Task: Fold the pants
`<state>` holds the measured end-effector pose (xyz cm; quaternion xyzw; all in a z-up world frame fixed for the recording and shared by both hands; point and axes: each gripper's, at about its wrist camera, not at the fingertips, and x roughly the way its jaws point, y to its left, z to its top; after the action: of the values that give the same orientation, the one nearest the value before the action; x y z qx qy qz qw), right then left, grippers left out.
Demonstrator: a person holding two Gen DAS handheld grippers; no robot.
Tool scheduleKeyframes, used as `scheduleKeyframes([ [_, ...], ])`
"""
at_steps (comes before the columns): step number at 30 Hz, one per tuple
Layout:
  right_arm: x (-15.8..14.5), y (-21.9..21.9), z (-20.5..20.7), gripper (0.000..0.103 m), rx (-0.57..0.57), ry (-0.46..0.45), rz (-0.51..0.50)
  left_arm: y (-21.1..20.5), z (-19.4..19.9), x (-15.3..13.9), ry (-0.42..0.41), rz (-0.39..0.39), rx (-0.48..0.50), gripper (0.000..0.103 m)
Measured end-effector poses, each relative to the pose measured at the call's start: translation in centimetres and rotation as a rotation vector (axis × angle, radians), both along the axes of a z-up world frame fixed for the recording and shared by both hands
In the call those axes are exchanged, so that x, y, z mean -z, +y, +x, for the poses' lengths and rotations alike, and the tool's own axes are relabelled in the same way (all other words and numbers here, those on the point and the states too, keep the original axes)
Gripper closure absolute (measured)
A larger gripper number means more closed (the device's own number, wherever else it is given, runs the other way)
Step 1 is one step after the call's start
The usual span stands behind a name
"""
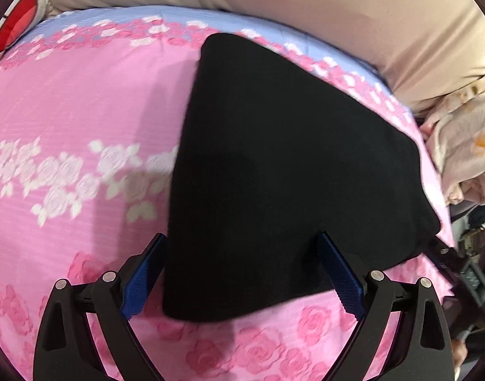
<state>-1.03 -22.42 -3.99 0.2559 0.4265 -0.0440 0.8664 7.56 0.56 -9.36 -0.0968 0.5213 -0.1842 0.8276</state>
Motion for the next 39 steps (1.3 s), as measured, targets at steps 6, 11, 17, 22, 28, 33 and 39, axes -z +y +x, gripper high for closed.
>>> scheduleKeyframes([
  [6, 0.6, 1.7, 1.8, 0.005, -0.038, -0.012, 0.030, -1.9, 0.7, 0.1, -0.014, 0.021, 0.020, 0.010],
  [11, 0.4, 2.7, 2.2, 0.038, -0.048, -0.049, 0.009, -2.4, 0.4, -0.6, -0.054, 0.061, 0.024, 0.041],
  [17, -1.6, 3.2, -0.5, 0.057, -0.132, -0.079, 0.078, -1.3, -2.7, -2.7, -0.080, 0.084, 0.109, 0.067],
  [22, -1.3, 3.9, -4.5, 0.051, -0.171, -0.040, 0.079, 0.7, -6.5, -2.7, -0.024, 0.064, 0.165, 0.057],
  [28, 0.4, 3.4, -4.3, 0.008, -0.132, -0.015, 0.080, 0.6, -6.2, -1.0, -0.034, 0.150, 0.071, 0.017],
  [33, 0.4, 3.9, -2.7, 0.005, -0.125, -0.034, 0.091, 0.2, -4.5, 0.0, -0.020, 0.107, 0.051, 0.010],
  [39, 0.7, 5.0, -2.7, 0.027, -0.106, -0.073, 0.020, -0.1, -3.9, 0.3, -0.039, 0.015, 0.056, 0.022],
])
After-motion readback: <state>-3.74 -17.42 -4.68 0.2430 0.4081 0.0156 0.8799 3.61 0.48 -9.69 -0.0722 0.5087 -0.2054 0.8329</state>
